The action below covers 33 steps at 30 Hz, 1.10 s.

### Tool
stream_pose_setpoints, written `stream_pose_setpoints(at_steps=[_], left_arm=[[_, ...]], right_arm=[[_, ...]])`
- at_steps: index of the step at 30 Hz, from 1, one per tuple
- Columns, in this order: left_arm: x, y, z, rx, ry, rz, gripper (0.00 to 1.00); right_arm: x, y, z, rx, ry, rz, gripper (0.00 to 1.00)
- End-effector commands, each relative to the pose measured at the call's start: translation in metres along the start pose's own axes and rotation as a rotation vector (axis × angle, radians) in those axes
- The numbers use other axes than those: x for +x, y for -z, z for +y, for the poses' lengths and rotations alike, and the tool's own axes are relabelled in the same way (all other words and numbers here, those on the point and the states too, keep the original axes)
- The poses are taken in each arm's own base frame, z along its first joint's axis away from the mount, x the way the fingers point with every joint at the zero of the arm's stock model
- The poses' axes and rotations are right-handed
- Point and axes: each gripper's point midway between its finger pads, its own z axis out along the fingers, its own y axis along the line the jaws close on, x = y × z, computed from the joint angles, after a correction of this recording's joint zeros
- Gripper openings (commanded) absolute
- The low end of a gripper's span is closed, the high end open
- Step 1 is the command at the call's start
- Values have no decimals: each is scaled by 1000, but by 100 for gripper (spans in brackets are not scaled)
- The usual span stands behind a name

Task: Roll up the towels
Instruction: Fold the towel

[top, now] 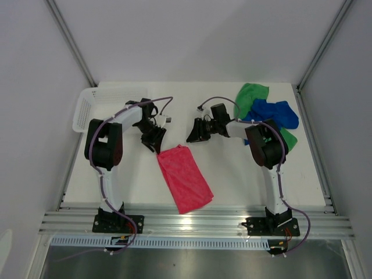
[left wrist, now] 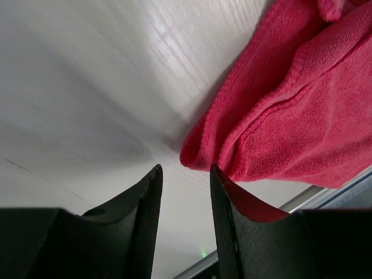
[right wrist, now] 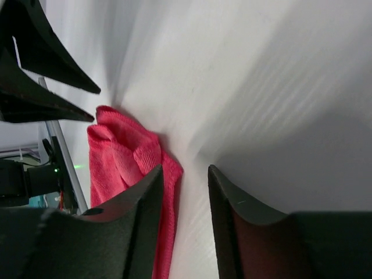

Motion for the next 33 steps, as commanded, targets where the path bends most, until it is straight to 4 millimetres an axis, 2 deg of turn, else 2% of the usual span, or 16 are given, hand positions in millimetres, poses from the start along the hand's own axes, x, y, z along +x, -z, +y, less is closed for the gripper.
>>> stream_pose_setpoints(at_steps=[1, 3, 5, 6, 13, 18, 22, 28, 30, 32, 33], left_arm=[[10, 7, -14, 43, 26, 42, 42], [13, 7, -15, 45, 29, 49, 42], [12, 9, -18, 61, 29, 43, 42], [13, 9, -18, 64, 28, 42, 43], [19, 11, -18, 48, 31, 53, 43], [22, 11, -16, 32, 42, 60, 43], [22, 11, -16, 27, 42, 58, 43], [16, 16, -13, 10, 26, 47, 43], [11, 21, -13, 4, 11, 31, 43], [6, 26, -11, -10, -13, 12, 43], [3, 28, -8, -28, -22, 7, 43]], right_arm=[[2, -17, -3, 2, -28, 53, 42], [5, -26, 1, -17, -13, 81, 47], [24, -36, 2, -30, -27, 146, 49], [24, -38, 3, -28, -22, 156, 50], [62, -26, -12, 33, -35, 280, 51], [78, -27, -21, 68, -76, 314, 47], [71, -33, -22, 58, -98, 276, 36], [52, -38, -12, 23, -130, 231, 12], [50, -34, -15, 23, -173, 206, 2], [47, -23, -24, 40, -224, 169, 0], [39, -19, -26, 42, -256, 128, 0]])
